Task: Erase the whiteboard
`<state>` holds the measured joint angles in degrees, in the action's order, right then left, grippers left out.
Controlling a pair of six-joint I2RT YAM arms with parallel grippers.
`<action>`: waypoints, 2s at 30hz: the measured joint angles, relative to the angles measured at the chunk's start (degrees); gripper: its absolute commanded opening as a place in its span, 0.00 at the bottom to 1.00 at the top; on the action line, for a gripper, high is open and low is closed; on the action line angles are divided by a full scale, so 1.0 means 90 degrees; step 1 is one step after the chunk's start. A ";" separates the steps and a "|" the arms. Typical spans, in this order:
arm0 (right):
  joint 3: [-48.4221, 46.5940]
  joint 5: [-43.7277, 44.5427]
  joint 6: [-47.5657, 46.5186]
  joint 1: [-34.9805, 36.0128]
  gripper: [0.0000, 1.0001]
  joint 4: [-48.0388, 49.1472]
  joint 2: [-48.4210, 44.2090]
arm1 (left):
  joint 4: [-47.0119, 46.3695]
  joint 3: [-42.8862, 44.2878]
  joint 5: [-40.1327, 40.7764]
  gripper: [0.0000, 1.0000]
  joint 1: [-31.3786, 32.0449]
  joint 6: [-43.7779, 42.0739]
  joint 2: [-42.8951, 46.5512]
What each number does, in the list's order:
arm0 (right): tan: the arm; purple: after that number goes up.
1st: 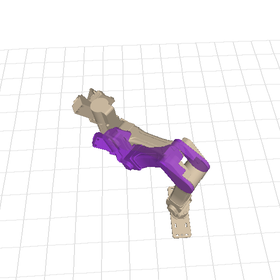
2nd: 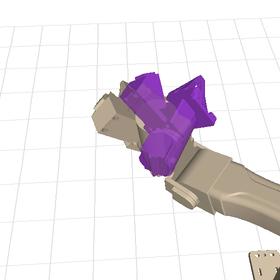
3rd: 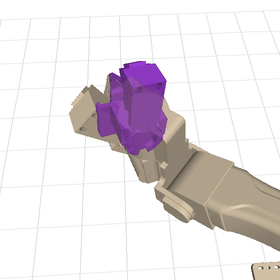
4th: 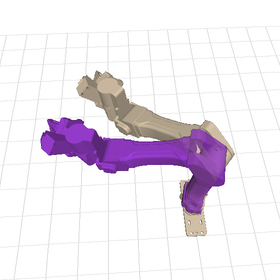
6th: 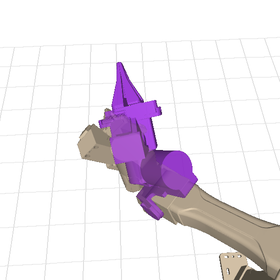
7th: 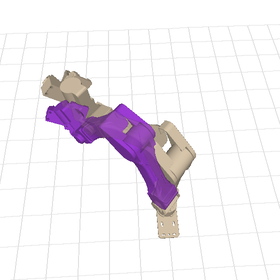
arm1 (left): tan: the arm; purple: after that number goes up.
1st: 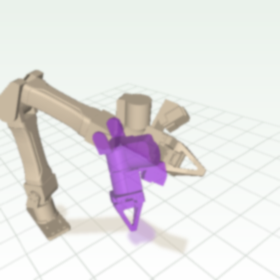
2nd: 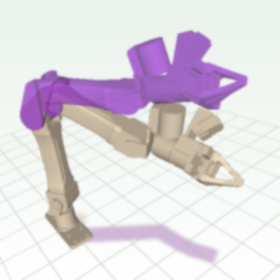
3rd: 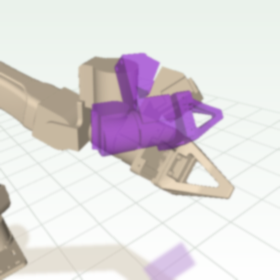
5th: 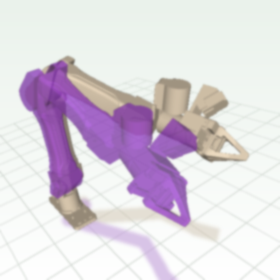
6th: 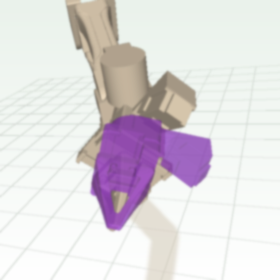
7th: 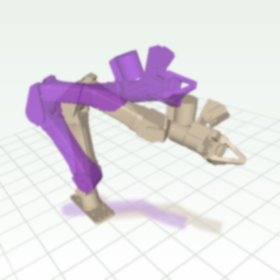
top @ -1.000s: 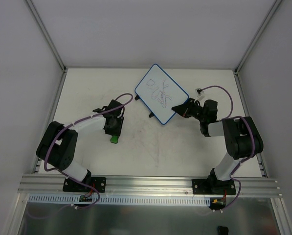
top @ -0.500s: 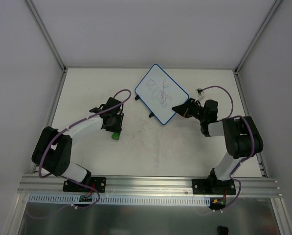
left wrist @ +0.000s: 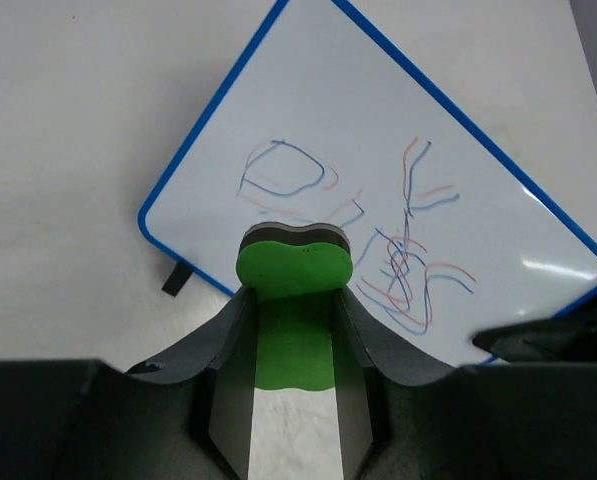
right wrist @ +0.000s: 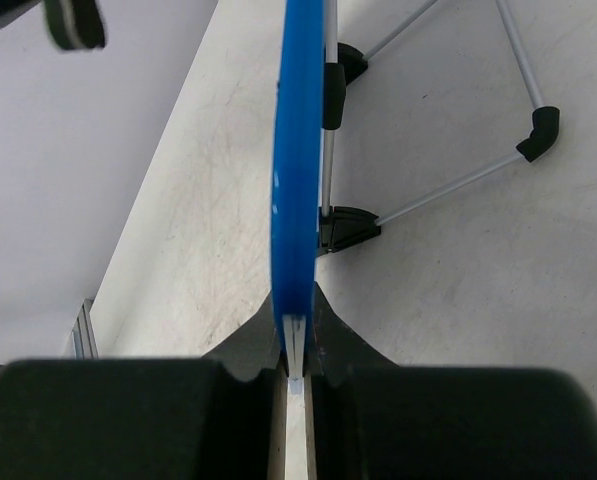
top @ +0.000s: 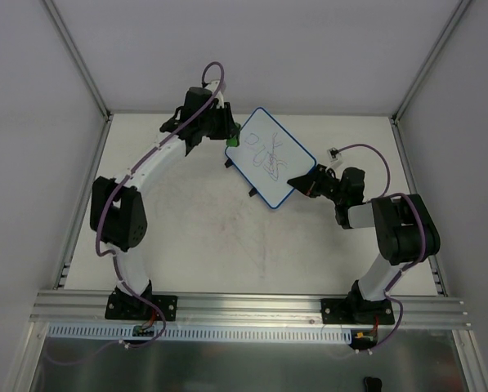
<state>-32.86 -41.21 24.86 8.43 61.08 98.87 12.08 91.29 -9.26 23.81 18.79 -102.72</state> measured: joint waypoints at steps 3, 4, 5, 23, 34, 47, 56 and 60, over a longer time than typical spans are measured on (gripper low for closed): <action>0.0039 0.0002 0.0000 0.0002 0.00 -0.0002 -0.0039 | -0.0056 0.0753 -0.0134 0.00 -0.0075 0.0039 -0.0889; 0.0051 0.0002 -0.0002 0.0002 0.00 -0.0002 -0.0046 | -0.0029 0.0967 -0.0153 0.00 -0.0078 0.0046 -0.1183; 0.0053 0.0002 -0.0002 0.0002 0.00 0.0000 -0.0049 | -0.0022 0.1166 -0.0194 0.00 -0.0075 0.0061 -0.1447; 0.0080 0.0027 -0.0022 0.0044 0.00 0.0022 -0.0051 | -0.0231 0.2276 -0.0010 0.00 -0.0039 0.0078 -0.2863; 0.0083 0.0095 0.0070 0.0058 0.00 0.0012 -0.0051 | -0.0226 0.2608 0.0260 0.00 0.0075 0.0085 -0.3298; 0.0083 0.0160 0.0277 0.0056 0.00 -0.0010 -0.0051 | -0.0534 0.2817 -0.0080 0.00 0.0542 -0.0597 -0.3332; 0.0100 0.0163 0.0214 0.0058 0.00 -0.0058 -0.0107 | -0.0840 0.1734 -0.0138 0.00 0.0415 0.0046 -0.2844; 0.0107 0.0172 0.0168 0.0075 0.00 -0.0104 -0.0163 | -0.0777 0.1467 -0.0272 0.00 0.0036 0.0495 -0.2839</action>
<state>-31.90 -39.66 26.37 9.10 60.14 97.41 5.08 104.49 -11.70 24.14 23.24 -128.27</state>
